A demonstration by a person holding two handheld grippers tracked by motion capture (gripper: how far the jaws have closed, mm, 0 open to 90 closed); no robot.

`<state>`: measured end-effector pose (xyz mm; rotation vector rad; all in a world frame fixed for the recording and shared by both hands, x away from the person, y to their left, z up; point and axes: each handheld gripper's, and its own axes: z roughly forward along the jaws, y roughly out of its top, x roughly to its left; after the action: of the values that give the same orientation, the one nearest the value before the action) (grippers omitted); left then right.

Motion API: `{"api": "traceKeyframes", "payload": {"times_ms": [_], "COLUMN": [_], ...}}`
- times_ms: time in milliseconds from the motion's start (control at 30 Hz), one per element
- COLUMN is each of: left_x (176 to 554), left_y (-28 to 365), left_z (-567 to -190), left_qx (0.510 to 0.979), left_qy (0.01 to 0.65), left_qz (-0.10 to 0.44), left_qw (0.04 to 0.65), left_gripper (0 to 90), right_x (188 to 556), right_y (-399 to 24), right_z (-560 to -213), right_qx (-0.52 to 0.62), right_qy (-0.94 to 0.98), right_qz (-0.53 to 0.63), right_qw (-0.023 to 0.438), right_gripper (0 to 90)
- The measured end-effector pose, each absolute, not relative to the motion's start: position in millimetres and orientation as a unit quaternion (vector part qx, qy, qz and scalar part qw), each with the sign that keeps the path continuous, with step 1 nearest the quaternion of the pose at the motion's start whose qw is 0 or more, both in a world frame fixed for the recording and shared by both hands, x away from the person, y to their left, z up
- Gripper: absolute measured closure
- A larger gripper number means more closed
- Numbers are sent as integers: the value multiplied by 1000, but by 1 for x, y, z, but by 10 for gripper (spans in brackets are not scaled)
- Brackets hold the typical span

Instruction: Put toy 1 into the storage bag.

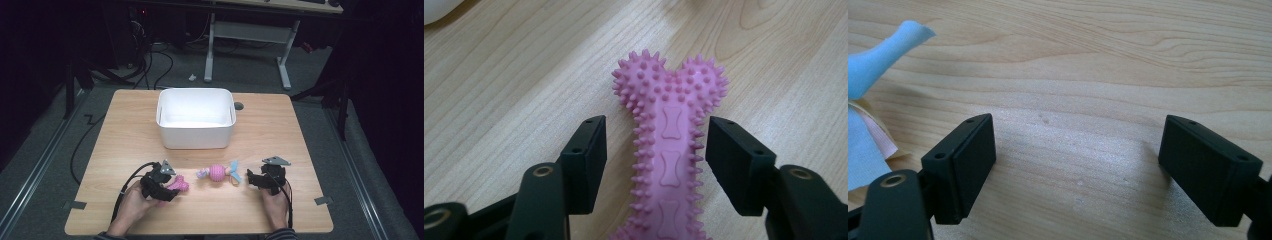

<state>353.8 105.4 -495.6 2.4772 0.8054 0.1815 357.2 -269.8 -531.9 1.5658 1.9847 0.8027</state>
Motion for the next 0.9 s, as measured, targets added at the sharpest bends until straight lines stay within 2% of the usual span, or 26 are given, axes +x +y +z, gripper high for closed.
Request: {"api": "traceKeyframes", "payload": {"times_ms": [367, 600, 900], "left_x": [355, 354, 352], "left_y": [102, 100, 100], "left_z": [-500, -500, -498], "left_qx": [921, 923, 922], "left_qy": [294, 284, 285], "left_qz": [64, 60, 64], "left_qw": [248, 251, 255], "left_gripper": [474, 567, 583], "right_x": [357, 357, 357], "right_y": [-270, -270, -270], "right_z": [-532, -532, -532], "right_qx": [572, 572, 573], "right_qy": [726, 727, 726], "right_qz": [294, 294, 294], "right_qw": [243, 243, 242], "right_gripper": [150, 150, 150]}}
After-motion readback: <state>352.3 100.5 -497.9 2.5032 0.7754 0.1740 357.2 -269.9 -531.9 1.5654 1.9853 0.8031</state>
